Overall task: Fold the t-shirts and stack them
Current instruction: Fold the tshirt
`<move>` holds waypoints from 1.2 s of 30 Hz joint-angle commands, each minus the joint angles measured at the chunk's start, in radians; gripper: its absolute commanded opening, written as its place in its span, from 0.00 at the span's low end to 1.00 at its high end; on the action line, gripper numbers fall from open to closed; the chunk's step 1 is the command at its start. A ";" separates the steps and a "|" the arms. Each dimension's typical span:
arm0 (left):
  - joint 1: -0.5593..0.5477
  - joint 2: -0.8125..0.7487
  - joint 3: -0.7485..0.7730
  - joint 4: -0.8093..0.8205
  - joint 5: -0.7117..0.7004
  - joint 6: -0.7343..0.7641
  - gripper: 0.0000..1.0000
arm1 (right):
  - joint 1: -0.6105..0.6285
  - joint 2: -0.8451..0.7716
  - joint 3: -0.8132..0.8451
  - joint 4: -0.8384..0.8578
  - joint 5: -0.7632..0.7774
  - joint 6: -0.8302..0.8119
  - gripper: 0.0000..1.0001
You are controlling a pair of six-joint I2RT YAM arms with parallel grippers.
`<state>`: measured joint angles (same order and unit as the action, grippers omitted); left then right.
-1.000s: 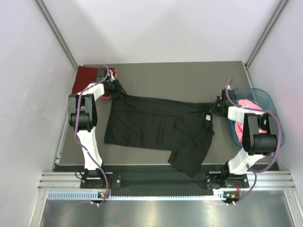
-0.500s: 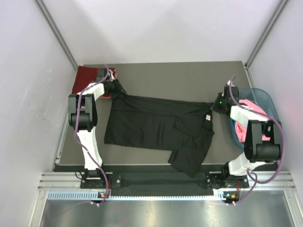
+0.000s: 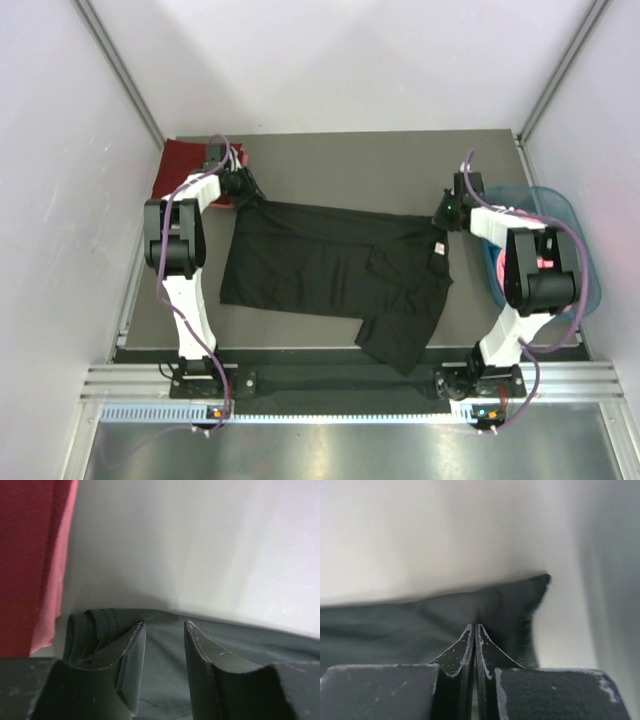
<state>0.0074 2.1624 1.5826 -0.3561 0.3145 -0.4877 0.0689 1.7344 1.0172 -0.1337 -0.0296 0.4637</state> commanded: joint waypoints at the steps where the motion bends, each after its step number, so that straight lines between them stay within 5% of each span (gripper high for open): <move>1: 0.003 0.010 0.025 -0.072 -0.100 0.041 0.43 | -0.012 0.053 0.052 -0.024 0.074 -0.025 0.00; 8: 0.003 0.071 0.048 -0.073 -0.140 0.049 0.43 | -0.018 0.102 0.078 -0.009 0.097 -0.025 0.00; 20: 0.002 0.083 0.206 -0.122 0.011 0.086 0.45 | -0.017 0.117 0.227 -0.114 0.080 -0.086 0.07; 28: 0.002 -0.077 0.240 -0.331 -0.126 0.121 0.46 | 0.042 -0.127 0.186 -0.337 -0.045 0.019 0.39; 32: 0.002 -0.234 0.091 -0.363 -0.184 0.101 0.45 | 0.084 -0.261 0.059 -0.477 0.002 0.067 0.49; 36: 0.002 -0.430 -0.178 -0.293 -0.282 0.038 0.46 | 0.176 -0.467 -0.106 -0.631 0.085 0.247 0.49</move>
<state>0.0067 1.8751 1.5284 -0.6502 0.1410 -0.4023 0.1814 1.3796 1.0168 -0.5640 0.0059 0.5560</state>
